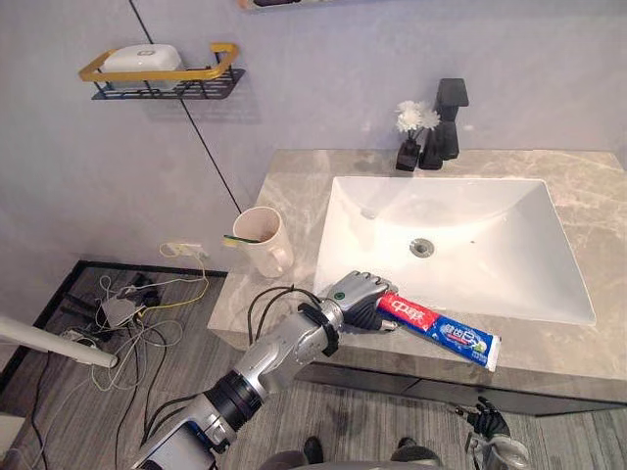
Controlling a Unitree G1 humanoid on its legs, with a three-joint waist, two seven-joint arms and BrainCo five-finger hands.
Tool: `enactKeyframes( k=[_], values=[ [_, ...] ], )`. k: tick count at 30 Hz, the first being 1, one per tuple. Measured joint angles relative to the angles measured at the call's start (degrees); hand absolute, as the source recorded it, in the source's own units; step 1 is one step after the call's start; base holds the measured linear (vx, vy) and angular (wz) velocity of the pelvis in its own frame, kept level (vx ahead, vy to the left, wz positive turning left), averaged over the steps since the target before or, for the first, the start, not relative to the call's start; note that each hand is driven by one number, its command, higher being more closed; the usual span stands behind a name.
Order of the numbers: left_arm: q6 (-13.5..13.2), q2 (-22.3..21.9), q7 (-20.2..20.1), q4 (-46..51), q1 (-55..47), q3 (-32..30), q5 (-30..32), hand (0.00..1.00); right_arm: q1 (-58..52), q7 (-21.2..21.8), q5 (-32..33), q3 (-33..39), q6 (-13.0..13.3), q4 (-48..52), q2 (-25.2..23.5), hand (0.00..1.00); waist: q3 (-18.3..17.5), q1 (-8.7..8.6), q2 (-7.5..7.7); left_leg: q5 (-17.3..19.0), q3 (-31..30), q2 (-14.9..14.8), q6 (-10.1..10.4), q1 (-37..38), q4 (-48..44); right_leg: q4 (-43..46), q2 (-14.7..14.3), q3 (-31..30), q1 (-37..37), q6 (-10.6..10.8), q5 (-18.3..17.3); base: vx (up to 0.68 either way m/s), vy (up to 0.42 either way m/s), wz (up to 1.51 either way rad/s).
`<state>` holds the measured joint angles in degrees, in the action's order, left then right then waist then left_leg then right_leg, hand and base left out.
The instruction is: Organize washtable
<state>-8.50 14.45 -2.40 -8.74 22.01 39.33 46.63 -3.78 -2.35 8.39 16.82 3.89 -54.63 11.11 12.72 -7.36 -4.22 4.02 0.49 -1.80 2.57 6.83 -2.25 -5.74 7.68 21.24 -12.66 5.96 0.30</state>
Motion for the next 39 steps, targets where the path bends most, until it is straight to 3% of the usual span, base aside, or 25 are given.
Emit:
enactKeyframes(
  k=[21,28,30,36,39],
  values=[
    [0.8,1.1,0.1,1.9,-2.3,-3.0,-3.5,1.0,-0.5,0.0,0.0,-1.0,0.0,1.7,-0.2,0.0,-0.1,0.09,-0.16,0.0,0.4,-0.2,0.0,0.0,0.3,0.0,-0.5,-0.3,0.4,0.0,0.0,0.0,0.001,-0.01],
    [1.3,2.9,1.2,10.9,-8.8,-7.8,-9.5,1.0,-2.7,-0.2,0.6,1.9,0.0,1.7,-2.2,0.0,-0.2,0.8,0.07,0.0,1.0,-0.2,0.0,-1.0,0.3,0.0,-0.4,-1.0,1.6,0.0,0.0,0.0,0.008,-0.04],
    [1.3,2.7,1.8,14.7,-9.7,-9.2,-11.1,1.0,-3.8,-0.2,1.1,2.9,0.0,1.7,-2.7,0.0,-0.3,1.89,0.26,0.0,1.2,-0.2,0.0,-1.6,0.2,0.0,-0.4,-1.2,2.1,-0.1,0.1,-0.01,0.005,-0.03],
    [0.6,1.5,5.1,25.8,-13.0,-13.8,-14.9,1.0,-5.7,-0.2,2.9,5.0,0.3,2.1,-4.9,0.0,-3.2,2.19,2.56,0.0,2.8,-0.3,0.0,-2.2,0.2,0.1,-0.3,-2.7,3.4,-0.2,0.2,0.0,0.009,-0.11],
    [0.3,0.4,5.8,28.9,-15.0,-15.5,-16.2,1.0,-5.8,-0.5,2.9,5.5,0.5,2.3,-5.4,0.0,-3.7,2.41,3.03,0.3,3.9,-0.5,-0.3,-2.1,0.2,0.1,-0.4,-4.1,4.1,-0.3,0.3,-0.02,0.012,-0.22]
  ],
)
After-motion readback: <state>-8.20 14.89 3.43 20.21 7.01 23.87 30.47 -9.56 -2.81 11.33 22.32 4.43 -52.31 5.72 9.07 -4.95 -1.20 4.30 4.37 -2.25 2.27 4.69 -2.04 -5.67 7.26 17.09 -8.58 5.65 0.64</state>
